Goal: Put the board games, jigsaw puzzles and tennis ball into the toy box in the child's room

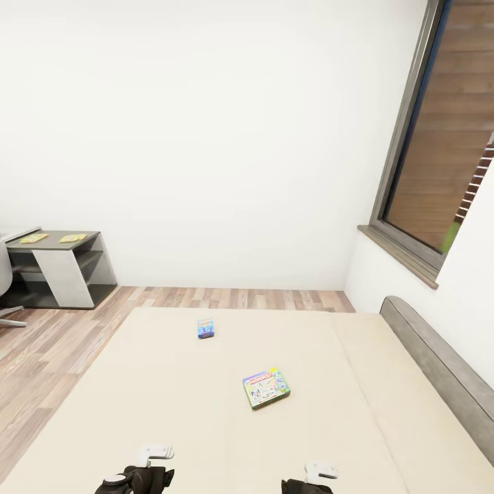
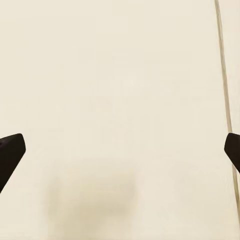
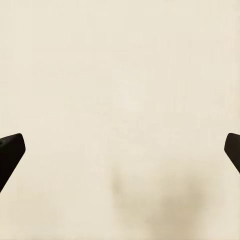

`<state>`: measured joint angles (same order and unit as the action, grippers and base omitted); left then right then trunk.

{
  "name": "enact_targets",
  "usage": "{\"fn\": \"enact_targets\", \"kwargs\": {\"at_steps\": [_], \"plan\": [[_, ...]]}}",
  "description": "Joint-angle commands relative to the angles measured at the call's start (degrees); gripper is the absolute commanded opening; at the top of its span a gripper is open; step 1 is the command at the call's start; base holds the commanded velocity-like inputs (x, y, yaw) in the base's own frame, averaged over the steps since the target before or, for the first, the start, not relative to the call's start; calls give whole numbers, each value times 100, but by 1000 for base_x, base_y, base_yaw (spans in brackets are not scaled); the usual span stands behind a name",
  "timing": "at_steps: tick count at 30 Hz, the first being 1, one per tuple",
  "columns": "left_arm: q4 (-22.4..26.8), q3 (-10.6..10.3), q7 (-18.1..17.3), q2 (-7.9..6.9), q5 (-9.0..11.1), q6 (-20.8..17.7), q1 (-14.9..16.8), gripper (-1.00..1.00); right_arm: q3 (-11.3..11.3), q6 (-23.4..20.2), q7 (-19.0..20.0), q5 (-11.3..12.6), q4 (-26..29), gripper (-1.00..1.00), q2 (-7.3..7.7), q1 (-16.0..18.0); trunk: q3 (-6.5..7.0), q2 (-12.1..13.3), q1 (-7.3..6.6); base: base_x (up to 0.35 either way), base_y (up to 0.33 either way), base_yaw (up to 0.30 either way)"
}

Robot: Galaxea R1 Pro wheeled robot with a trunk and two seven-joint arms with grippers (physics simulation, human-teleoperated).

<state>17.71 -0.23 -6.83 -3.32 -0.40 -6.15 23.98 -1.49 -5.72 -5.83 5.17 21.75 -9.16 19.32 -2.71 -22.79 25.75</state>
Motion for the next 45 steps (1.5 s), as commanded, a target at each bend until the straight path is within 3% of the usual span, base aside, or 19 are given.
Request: {"fn": "enact_targets", "kwargs": {"at_steps": [1,45], "plan": [[13,-2,-20,-2,-4,-36,2,100,-14,-26,-14,54,13,100,-3,2,-13,-13,4,0,0,-14],[13,-2,-20,-2,-4,-36,2,100,-16,-26,-14,62,13,100,2,2,-13,-13,4,0,0,-41]]}}
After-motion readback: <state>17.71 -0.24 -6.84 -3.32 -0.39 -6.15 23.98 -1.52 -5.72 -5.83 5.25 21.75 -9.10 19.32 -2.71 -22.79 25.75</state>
